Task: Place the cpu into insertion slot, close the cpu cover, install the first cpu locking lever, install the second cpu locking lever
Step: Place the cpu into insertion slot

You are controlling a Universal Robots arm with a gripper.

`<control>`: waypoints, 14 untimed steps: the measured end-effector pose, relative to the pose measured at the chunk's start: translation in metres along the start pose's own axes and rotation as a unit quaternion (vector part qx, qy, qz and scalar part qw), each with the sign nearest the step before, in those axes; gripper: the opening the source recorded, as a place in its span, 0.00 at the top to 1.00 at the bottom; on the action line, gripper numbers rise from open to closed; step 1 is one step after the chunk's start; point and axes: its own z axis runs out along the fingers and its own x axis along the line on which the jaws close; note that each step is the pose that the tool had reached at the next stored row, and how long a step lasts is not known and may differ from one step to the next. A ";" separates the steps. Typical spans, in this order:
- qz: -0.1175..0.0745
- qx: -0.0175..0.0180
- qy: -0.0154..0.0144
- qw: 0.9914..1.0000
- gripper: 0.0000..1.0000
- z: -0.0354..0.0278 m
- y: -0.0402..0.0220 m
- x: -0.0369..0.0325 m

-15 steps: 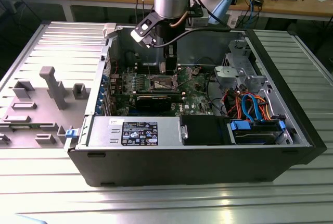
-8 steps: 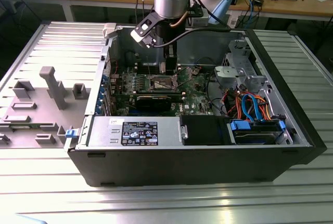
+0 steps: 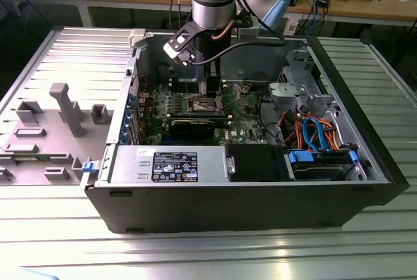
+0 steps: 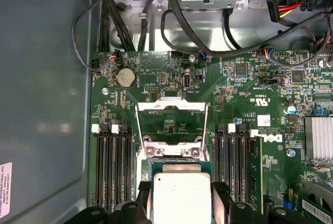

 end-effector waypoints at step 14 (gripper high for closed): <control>0.000 -0.002 0.000 1.000 0.45 0.0058 -0.0003 0.0006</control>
